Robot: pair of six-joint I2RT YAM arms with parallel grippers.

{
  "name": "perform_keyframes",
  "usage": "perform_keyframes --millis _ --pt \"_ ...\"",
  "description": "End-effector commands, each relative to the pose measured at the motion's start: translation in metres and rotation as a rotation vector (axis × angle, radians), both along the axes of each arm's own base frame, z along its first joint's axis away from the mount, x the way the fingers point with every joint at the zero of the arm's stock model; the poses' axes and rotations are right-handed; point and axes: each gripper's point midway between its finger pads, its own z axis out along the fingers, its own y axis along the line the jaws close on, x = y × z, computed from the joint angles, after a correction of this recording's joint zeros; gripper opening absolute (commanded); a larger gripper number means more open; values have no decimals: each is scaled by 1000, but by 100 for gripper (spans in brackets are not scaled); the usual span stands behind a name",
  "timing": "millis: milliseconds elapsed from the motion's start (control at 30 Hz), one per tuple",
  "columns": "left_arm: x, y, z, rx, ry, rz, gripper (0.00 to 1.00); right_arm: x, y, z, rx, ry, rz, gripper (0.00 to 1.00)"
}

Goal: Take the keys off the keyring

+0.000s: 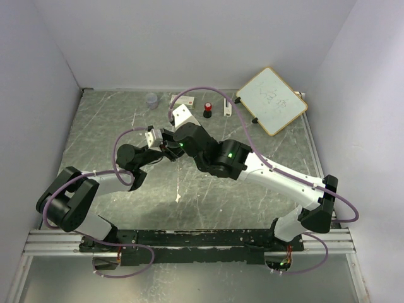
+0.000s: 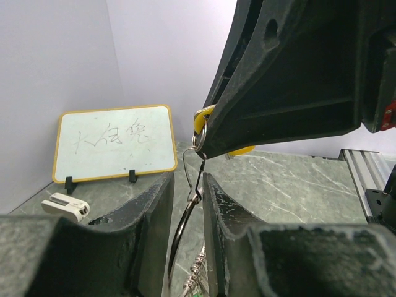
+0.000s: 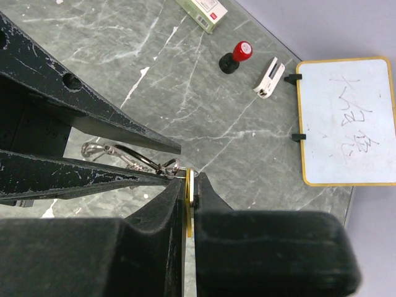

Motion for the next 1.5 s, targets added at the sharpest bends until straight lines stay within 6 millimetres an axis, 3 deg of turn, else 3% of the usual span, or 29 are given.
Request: perform_keyframes --millis 0,200,367,733,1467 --pt "-5 2 8 -23 -39 -13 36 -1 0 6 21 -16 -5 0" --pt "-4 1 6 -20 -34 -20 27 -1 0 8 26 -19 -5 0" --pt "-3 0 3 -9 -30 -22 7 -1 -1 9 31 -22 -5 0" --pt "2 1 8 -6 -27 10 7 -3 0 10 44 -14 4 0" --pt "25 13 26 13 -35 165 7 -21 -13 -14 67 84 -10 0"
